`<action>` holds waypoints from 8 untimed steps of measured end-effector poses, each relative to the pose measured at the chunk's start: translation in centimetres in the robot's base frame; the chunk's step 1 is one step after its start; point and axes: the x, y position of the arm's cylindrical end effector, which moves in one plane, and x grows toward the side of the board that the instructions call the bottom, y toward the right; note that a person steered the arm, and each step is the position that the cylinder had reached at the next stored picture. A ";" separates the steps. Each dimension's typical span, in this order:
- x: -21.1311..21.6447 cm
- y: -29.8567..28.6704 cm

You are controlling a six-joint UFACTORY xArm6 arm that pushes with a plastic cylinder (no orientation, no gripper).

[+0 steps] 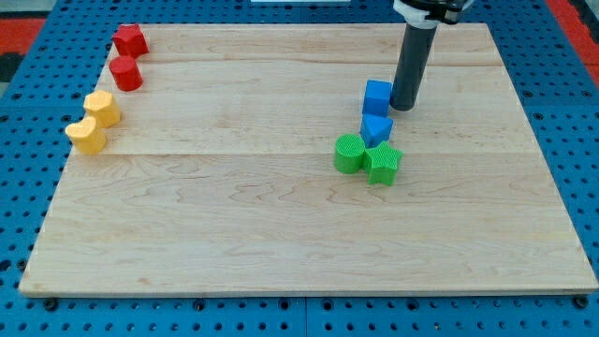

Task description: Separate the green blocks from each other

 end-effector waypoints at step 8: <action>9.1 1.1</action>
